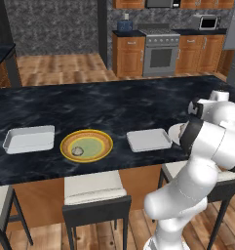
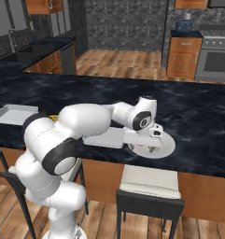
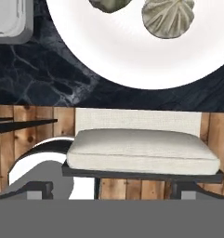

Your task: Place two dumplings into each of the tupperware containers and then place the containers in the fridge.

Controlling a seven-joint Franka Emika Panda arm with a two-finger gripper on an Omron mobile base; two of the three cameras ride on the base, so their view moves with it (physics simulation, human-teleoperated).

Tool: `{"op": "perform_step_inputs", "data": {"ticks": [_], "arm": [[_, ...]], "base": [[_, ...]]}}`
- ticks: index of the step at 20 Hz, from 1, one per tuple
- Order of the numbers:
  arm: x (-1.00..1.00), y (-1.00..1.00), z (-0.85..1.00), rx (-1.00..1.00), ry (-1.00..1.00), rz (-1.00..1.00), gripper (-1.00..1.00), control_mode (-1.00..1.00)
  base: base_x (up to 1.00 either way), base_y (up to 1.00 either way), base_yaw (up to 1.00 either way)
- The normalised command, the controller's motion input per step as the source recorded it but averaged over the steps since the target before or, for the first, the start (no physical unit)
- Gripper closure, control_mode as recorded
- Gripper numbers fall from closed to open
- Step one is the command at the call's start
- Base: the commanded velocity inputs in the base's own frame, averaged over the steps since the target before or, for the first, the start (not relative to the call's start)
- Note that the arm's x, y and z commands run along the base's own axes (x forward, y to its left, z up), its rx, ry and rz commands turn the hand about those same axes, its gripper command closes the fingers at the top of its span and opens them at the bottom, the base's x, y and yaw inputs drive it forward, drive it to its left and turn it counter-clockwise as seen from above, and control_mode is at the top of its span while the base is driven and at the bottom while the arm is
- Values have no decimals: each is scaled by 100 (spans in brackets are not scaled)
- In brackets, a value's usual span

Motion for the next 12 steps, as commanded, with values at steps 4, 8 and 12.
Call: {"op": "perform_step_inputs", "data": {"ticks": [4, 8, 12], "arm": [[55, -4, -16, 0, 0, 0, -100, -100], [57, -13, -22, 0, 0, 0, -100, -100], [28, -35, -17, 0, 0, 0, -100, -100]], "base": [[0, 0, 0], [0, 0, 0], [0, 0, 0]]}}
